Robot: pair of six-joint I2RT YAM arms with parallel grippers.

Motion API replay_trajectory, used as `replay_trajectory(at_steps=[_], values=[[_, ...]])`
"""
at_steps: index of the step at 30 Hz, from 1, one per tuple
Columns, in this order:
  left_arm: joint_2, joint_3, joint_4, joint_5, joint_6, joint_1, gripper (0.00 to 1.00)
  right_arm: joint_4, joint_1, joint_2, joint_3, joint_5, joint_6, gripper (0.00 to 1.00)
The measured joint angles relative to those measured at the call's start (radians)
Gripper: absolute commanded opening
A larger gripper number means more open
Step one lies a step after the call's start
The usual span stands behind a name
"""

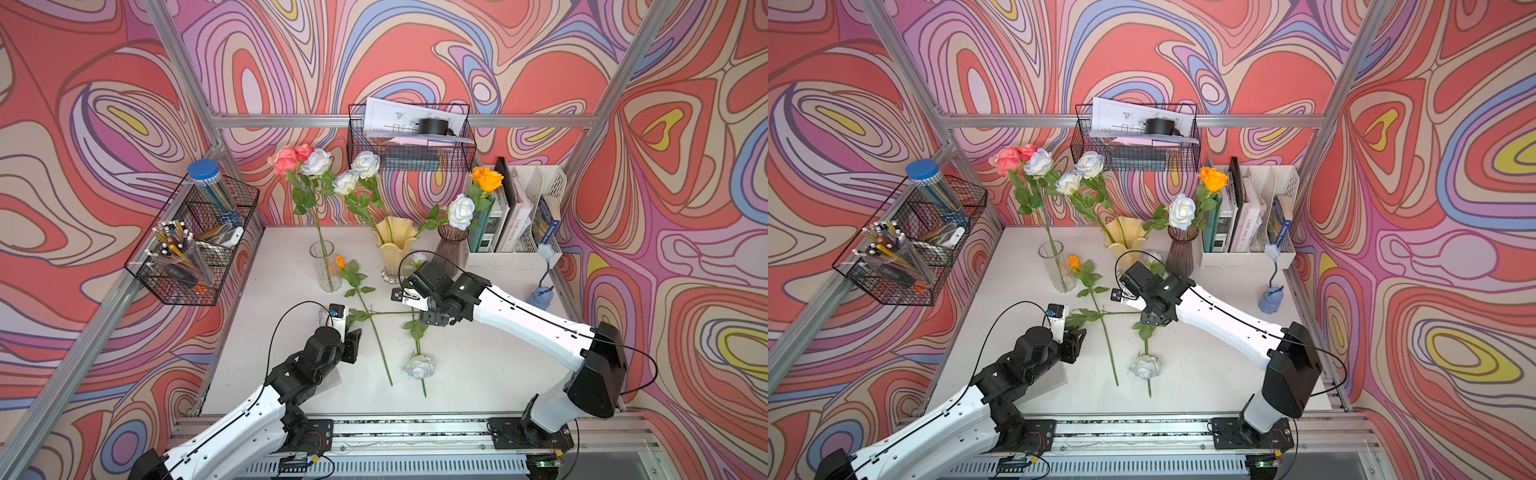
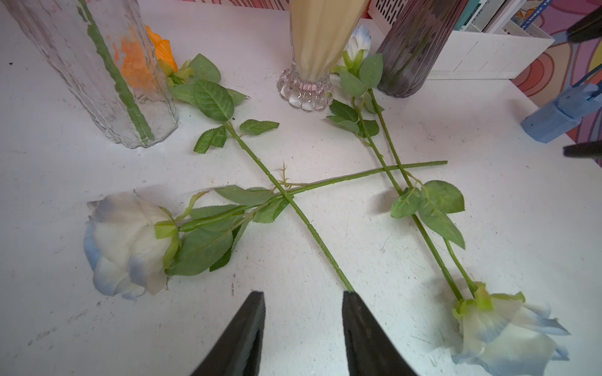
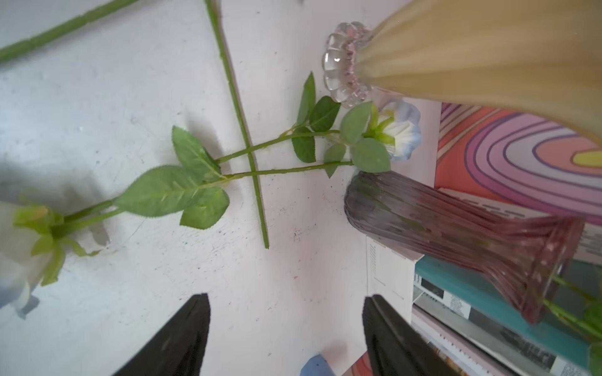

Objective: Arrange the flowers in different vases according to their colors
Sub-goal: Pick up the flower at the center of the board.

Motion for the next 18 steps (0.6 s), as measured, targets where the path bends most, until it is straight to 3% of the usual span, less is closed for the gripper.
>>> replay_trajectory(at_steps=[10, 18], values=[[-0.04, -0.043, 0.046, 0.0, -0.002, 0.0, 0.47, 0.142, -0.292, 0.055, 0.042, -0.295, -0.533, 0.76], [-0.039, -0.043, 0.047, -0.003, -0.001, 0.0, 0.47, 0.229, -0.306, 0.22, 0.032, -0.46, -0.625, 0.72]])
